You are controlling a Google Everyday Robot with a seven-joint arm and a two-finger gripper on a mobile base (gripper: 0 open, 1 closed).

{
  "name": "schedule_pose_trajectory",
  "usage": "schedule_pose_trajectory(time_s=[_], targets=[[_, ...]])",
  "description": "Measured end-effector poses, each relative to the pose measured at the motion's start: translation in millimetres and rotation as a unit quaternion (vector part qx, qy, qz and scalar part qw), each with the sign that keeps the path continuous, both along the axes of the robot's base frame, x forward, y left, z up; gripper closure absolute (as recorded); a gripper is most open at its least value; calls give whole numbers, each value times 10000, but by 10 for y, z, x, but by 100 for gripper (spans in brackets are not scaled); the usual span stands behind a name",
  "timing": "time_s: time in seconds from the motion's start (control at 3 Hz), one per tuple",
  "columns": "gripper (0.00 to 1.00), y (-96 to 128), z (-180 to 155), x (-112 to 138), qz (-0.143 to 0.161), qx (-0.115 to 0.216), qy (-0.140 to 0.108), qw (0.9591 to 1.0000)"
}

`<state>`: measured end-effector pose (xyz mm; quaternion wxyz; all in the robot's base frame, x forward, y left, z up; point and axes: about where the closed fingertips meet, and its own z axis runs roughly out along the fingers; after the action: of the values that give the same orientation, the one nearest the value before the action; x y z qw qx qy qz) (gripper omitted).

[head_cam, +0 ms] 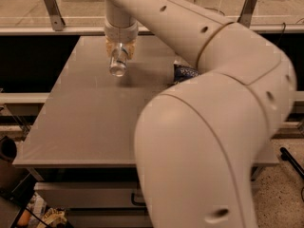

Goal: Place redbull can upright

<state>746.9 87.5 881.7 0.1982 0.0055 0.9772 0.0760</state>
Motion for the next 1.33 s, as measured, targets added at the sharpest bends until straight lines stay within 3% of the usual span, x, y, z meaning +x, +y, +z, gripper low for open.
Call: schedule_pose_trajectory(time_s=[0.33,0.67,1.0,1.33], targets=[[100,-280,166,-119,50,195,-636,9978],[100,-526,280,-178,203,411,-1250,9911],[100,-669,451,-123,396,678,-1774,9810],[100,-761,603,-84,621,919,-2238,9683]])
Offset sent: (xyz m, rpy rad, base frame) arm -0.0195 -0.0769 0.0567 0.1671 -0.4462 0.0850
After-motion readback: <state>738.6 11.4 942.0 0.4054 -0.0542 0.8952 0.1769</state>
